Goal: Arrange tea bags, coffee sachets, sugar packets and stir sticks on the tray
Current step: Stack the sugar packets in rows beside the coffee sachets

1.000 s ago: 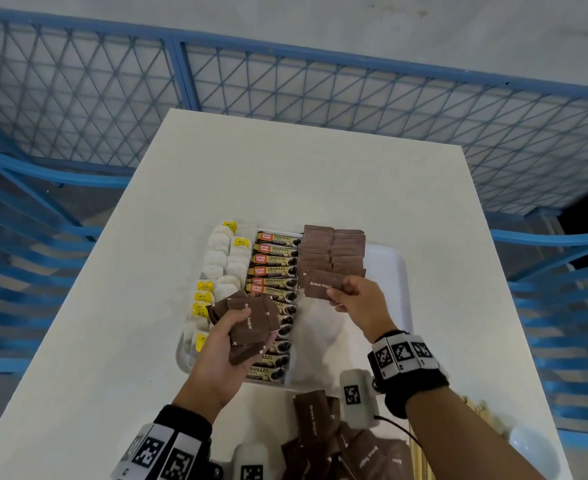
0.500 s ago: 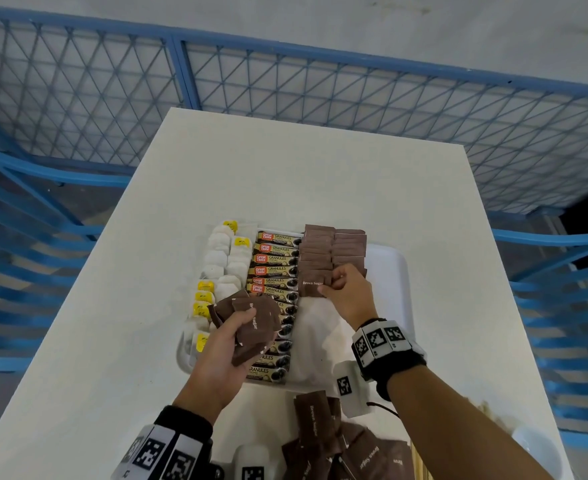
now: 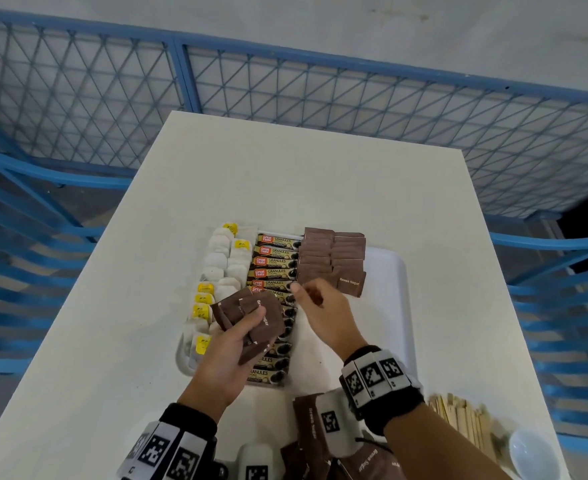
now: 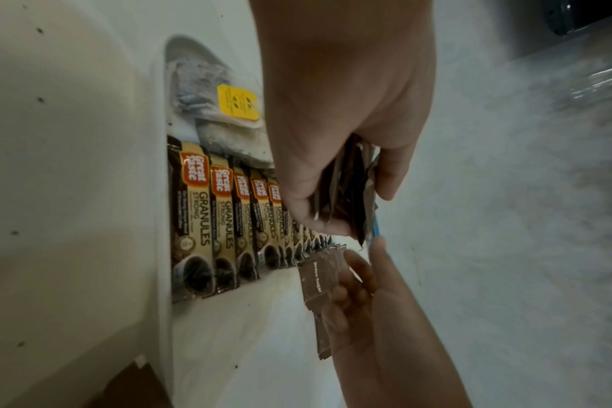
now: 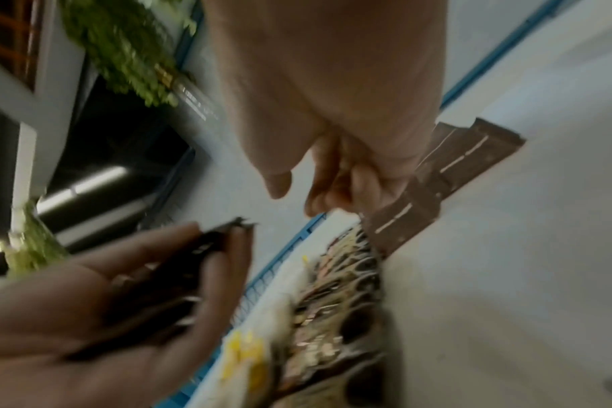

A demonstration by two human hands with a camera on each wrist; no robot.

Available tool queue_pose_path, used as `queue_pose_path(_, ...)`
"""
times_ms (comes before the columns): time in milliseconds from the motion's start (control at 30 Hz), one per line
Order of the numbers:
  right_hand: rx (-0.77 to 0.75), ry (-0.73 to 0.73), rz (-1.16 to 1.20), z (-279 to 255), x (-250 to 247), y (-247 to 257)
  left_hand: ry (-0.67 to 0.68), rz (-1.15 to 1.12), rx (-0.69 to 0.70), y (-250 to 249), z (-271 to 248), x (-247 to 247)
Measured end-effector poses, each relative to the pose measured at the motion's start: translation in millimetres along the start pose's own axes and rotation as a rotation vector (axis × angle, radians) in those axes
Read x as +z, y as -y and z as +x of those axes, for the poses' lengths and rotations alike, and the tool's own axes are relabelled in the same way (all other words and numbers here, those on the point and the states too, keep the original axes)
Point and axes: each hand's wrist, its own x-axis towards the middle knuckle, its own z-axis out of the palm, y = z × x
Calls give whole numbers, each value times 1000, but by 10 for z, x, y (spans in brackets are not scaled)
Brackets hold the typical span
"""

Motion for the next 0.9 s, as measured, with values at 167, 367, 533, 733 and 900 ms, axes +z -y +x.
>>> queue_pose_path(167,96,270,271,-214,73,138,18,60,20,9,-22,-15)
queue_pose_path(367,107,237,345,-206,-18,126,9,-1,-31,-5,-57,4)
queue_pose_path(533,16,226,292,-217,-130,126,-22,94,-33,7,-56,19)
queue_pose_path(733,135,220,401,-303,-89,60,-34,89,-1,29,-49,80)
queue_pose_path(900,220,94,547,-308,-122,-51,-65,100,-46,65,-35,63)
